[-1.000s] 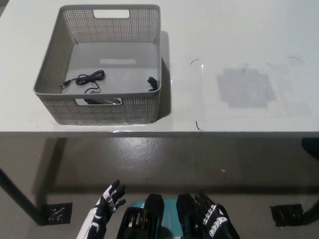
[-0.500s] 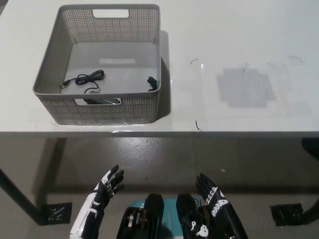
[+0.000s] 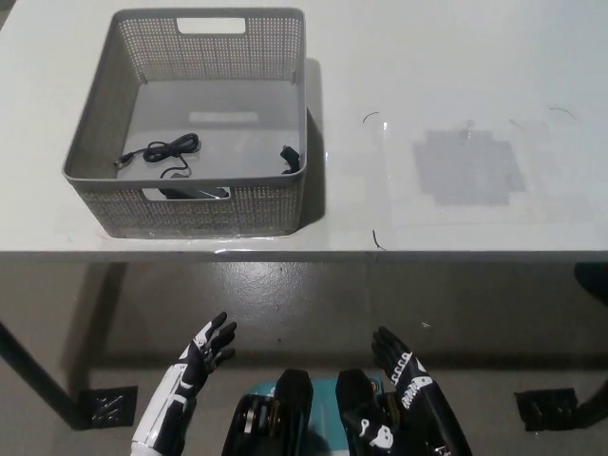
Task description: Use the right hand to pick up a black power cord and place it into a container on the left hand side
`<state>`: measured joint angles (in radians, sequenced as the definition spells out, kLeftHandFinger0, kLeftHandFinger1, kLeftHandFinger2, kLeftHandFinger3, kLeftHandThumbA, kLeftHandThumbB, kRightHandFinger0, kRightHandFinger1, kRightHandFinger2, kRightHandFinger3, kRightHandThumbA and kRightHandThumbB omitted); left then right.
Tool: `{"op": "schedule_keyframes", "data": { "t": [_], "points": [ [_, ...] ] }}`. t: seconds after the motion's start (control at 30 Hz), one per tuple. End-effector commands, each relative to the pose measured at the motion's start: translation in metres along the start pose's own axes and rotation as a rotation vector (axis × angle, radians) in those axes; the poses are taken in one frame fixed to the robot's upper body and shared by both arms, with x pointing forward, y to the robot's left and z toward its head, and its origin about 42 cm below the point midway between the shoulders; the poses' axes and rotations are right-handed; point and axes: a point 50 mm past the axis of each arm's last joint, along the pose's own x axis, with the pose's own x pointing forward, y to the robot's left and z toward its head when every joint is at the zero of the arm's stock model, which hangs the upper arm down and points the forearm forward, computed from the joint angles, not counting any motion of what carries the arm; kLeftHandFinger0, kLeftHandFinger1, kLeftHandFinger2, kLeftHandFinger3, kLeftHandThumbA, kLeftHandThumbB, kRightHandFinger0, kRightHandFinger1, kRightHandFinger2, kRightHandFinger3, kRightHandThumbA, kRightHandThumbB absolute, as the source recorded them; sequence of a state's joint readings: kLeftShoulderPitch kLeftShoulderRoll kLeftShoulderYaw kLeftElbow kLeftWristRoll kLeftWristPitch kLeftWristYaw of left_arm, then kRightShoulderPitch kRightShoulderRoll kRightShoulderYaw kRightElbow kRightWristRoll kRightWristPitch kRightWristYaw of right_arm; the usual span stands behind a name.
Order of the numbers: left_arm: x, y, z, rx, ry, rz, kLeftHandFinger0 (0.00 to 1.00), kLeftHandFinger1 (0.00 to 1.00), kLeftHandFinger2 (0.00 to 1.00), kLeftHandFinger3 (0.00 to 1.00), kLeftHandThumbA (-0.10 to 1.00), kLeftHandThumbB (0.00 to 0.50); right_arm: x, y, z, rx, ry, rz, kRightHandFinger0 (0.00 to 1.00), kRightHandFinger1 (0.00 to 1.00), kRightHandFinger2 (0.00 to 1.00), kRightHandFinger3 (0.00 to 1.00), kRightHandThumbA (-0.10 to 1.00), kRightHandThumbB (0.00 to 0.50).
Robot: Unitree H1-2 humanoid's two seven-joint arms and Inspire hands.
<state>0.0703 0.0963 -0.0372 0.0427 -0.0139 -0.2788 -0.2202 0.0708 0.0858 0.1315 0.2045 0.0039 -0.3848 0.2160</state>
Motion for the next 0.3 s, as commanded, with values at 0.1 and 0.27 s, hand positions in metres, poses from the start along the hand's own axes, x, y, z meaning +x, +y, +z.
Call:
{"op": "schedule_keyframes", "data": {
  "t": [0.1, 0.27],
  "points": [
    [0.0073, 0.0043, 0.0119, 0.028, -0.063, 0.003, 1.0, 1.0, 1.0, 1.0, 1.0, 0.249, 0.0089, 0.002, 0.0114, -0.021, -0.097, 0.003, 1.0, 1.0, 1.0, 1.0, 1.0, 0.244],
    [0.0078, 0.0037, 0.0121, 0.034, -0.061, -0.002, 1.0, 1.0, 1.0, 1.0, 1.0, 0.25, 0.0076, 0.0014, 0.0115, -0.028, -0.096, 0.006, 1.0, 1.0, 1.0, 1.0, 1.0, 0.237]
  ]
}}
